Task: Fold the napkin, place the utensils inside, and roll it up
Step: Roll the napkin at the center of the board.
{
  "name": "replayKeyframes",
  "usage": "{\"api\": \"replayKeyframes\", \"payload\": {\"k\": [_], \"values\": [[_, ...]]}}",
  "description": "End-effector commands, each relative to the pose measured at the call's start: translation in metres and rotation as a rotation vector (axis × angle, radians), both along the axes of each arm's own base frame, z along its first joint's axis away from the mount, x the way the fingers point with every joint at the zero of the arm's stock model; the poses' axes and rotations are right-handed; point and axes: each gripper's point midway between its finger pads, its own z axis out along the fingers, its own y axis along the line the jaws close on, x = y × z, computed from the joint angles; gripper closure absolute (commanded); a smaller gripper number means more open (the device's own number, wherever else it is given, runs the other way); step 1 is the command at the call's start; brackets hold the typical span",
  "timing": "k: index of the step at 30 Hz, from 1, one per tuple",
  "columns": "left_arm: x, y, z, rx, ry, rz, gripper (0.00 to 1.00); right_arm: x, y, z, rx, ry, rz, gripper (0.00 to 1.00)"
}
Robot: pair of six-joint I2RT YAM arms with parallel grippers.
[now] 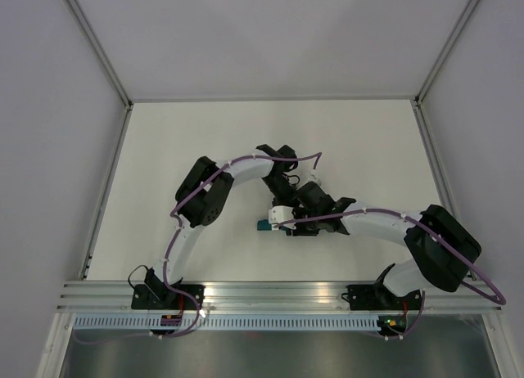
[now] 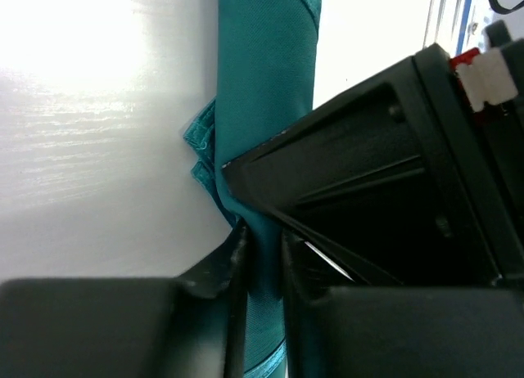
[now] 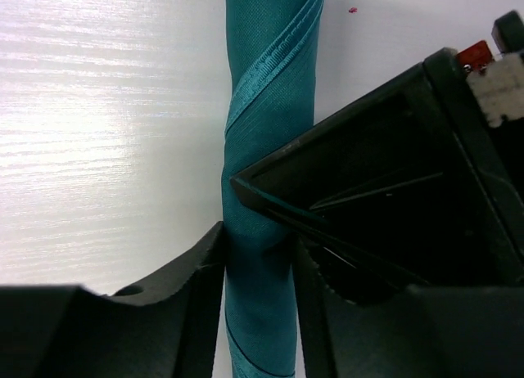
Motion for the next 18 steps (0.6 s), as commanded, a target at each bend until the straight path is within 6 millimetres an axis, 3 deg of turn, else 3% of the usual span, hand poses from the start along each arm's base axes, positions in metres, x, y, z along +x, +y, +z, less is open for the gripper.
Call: {"api": "replayKeyframes", "payload": {"k": [1,6,10,18], "values": [[0.003,0.022,-0.039,0.145,-0.019,-0.01,0.74,-0.003,-0.004,-0.011,-0.05,0.027,0.009,0.58],[0.016,0.016,-0.028,0.116,-0.023,0.027,0.58,-0.007,-0.005,-0.015,-0.07,0.057,0.013,0.68],[0.029,0.012,-0.016,0.085,-0.025,0.066,0.51,-0.01,-0.007,-0.019,-0.083,0.078,0.011,0.71],[0.069,0.01,0.014,0.027,-0.009,0.205,0.49,-0.011,-0.009,-0.022,-0.097,0.098,-0.007,0.73]]}}
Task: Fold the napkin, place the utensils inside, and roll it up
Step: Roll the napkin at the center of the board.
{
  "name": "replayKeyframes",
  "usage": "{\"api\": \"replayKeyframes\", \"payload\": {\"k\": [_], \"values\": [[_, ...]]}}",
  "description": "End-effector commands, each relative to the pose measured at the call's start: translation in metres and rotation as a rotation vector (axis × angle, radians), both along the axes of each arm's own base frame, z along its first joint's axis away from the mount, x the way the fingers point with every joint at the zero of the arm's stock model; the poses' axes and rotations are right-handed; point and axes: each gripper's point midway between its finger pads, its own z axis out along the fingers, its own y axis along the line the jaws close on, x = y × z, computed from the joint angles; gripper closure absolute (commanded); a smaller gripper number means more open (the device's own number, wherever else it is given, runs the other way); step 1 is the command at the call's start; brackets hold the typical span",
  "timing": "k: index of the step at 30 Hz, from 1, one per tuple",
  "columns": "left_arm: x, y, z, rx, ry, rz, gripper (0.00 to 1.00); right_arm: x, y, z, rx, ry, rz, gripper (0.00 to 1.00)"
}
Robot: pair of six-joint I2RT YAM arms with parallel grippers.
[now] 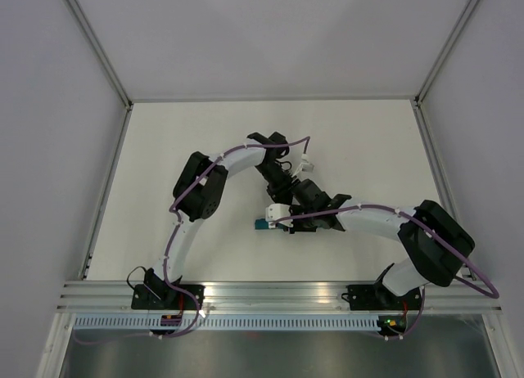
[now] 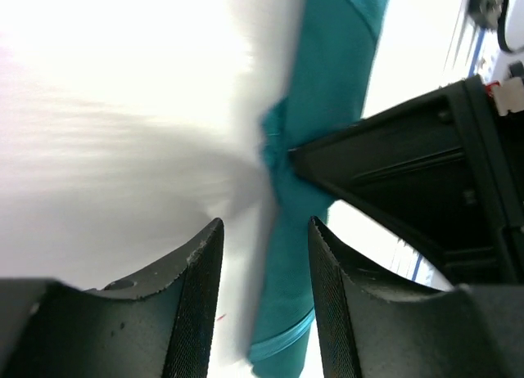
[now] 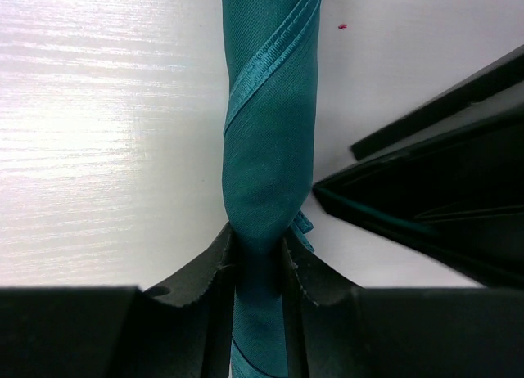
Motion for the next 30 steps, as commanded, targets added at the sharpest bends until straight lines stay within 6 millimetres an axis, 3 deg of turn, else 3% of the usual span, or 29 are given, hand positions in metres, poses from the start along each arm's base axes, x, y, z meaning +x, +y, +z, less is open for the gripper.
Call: {"api": "replayKeyframes", "payload": {"k": [1,7,12,14,16,22,30], "values": [[0.04,0.001,0.011,-0.013,-0.03,0.113,0.49,-0.018,-0.015,-0.021,-0.083,0.09,-0.014,0.73],[0.087,0.019,0.034,-0.029,-0.066,0.281,0.49,-0.016,-0.016,-0.03,-0.097,0.142,-0.07,0.73],[0.123,0.047,0.055,-0.015,-0.111,0.43,0.49,0.007,-0.022,-0.037,-0.106,0.212,-0.232,0.73],[0.137,0.062,0.067,-0.016,-0.131,0.489,0.49,0.022,-0.017,-0.031,-0.086,0.216,-0.294,0.73],[0.145,0.076,0.078,-0.023,-0.144,0.529,0.49,0.024,-0.017,-0.034,-0.087,0.268,-0.363,0.73],[0.153,0.106,0.091,0.006,-0.166,0.614,0.49,0.051,0.002,-0.031,-0.013,0.385,-0.52,0.73],[0.143,0.125,0.134,-0.019,-0.236,0.65,0.49,0.084,-0.005,-0.06,-0.019,0.471,-0.744,0.73]]}}
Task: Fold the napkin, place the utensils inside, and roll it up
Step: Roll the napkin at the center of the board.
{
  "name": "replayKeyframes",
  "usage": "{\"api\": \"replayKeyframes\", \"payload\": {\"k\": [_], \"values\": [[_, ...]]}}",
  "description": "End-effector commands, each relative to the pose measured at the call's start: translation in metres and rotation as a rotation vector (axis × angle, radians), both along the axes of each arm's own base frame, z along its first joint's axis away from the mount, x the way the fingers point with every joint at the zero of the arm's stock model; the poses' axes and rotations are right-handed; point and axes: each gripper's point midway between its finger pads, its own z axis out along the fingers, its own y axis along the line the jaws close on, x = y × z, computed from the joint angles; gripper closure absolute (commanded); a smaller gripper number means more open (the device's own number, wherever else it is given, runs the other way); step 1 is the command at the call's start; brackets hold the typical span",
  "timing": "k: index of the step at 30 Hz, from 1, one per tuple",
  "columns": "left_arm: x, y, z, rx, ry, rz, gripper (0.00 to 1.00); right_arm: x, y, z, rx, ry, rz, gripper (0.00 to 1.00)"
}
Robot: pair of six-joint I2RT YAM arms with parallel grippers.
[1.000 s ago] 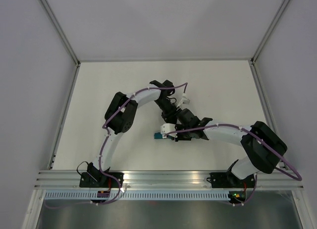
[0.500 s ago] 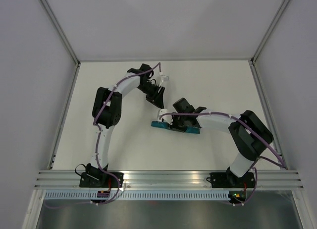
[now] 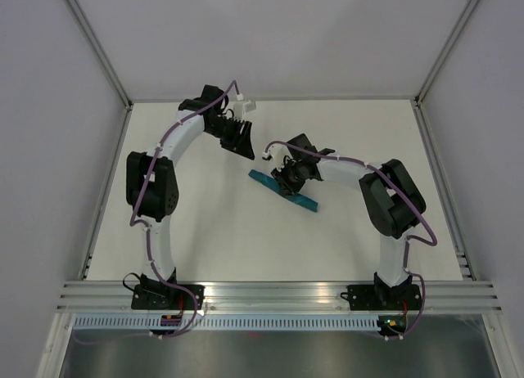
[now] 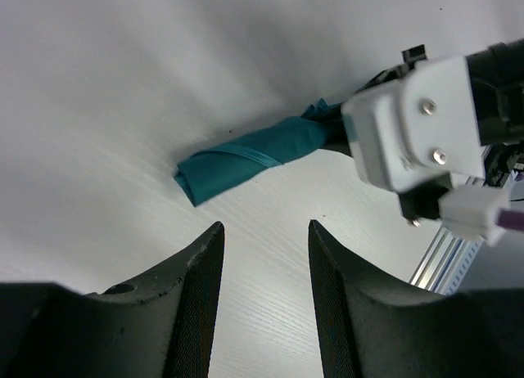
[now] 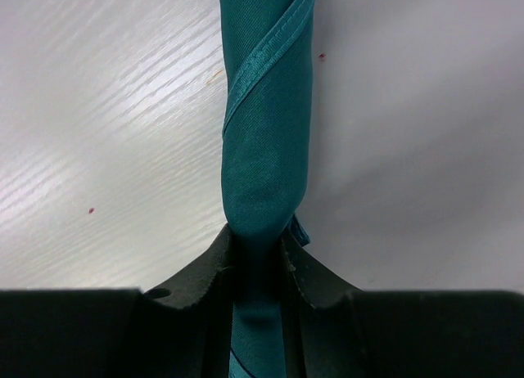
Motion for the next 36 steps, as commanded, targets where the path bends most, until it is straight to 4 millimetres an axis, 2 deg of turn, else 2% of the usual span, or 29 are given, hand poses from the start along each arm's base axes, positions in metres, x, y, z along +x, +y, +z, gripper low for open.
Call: {"api": "replayKeyframes", "payload": {"k": [1,4,7,9,18,23,28,36], "values": [[-0.008,0.009,0.035,-0.003,-0.037,0.053,0.49,-0.024,-0.038,-0.062,-0.176,0.191,-0.148,0.73],[-0.014,0.015,0.046,0.006,-0.057,0.047,0.49,-0.015,-0.036,-0.065,-0.186,0.189,-0.193,0.73],[-0.017,0.022,0.053,0.009,-0.072,0.045,0.49,0.003,-0.028,-0.059,-0.166,0.173,-0.24,0.72],[-0.017,0.027,0.057,0.006,-0.072,0.053,0.49,0.003,-0.029,-0.066,-0.189,0.207,-0.265,0.73],[-0.027,0.037,0.07,-0.001,-0.075,0.047,0.49,0.034,-0.02,-0.07,-0.189,0.208,-0.38,0.71],[-0.03,0.036,0.072,-0.009,-0.074,0.035,0.49,0.035,-0.015,-0.077,-0.173,0.25,-0.432,0.7],[-0.032,0.035,0.072,-0.018,-0.065,0.031,0.49,0.04,-0.008,-0.076,-0.136,0.276,-0.497,0.7],[-0.034,0.032,0.073,-0.035,-0.055,0.024,0.49,0.05,-0.007,-0.073,-0.121,0.248,-0.547,0.67]]}}
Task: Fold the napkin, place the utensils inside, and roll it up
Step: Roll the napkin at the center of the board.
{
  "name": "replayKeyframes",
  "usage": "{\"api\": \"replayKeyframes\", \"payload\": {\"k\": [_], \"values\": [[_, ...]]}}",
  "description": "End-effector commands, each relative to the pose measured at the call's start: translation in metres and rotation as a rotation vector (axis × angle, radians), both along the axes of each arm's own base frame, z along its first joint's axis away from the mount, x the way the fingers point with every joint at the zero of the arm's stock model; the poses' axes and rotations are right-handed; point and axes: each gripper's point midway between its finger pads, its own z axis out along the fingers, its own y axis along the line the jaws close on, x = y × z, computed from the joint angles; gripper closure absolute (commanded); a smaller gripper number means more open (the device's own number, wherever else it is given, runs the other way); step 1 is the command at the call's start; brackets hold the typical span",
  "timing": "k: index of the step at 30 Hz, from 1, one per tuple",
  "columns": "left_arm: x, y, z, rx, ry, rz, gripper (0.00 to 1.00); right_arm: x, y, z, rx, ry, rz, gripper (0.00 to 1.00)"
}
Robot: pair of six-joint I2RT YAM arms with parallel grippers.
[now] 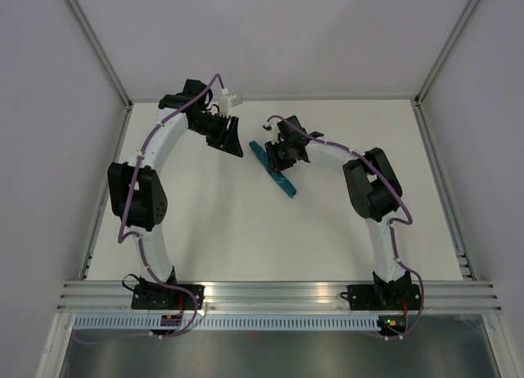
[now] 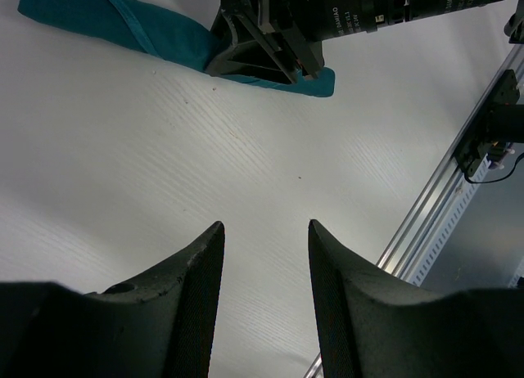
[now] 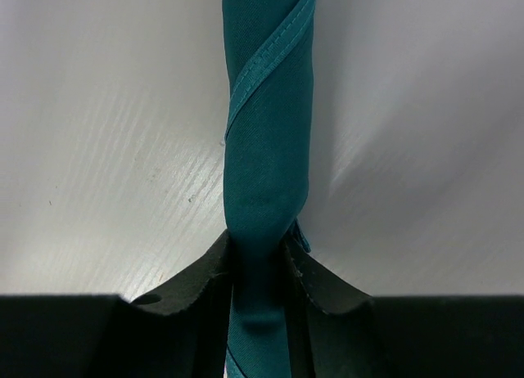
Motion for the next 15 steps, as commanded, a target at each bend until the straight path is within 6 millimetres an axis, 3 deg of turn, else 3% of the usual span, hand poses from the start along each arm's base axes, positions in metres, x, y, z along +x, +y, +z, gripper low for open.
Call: {"api": "replayKeyframes", "payload": {"k": [1,5,15], "values": [[-0.0095,-0.0008,0.0214,-0.029,-0.04,-0.023,0.49,-0.039,-0.0434,-0.0759,-0.207,0.203,-0.083,0.65],[-0.0097,-0.0007,0.0193,-0.028,-0.035,-0.024,0.49,-0.0403,-0.0435,-0.0762,-0.206,0.203,-0.071,0.57],[-0.0097,-0.0018,0.0171,-0.033,-0.026,-0.027,0.49,-0.0393,-0.037,-0.0685,-0.179,0.201,-0.04,0.49]]}}
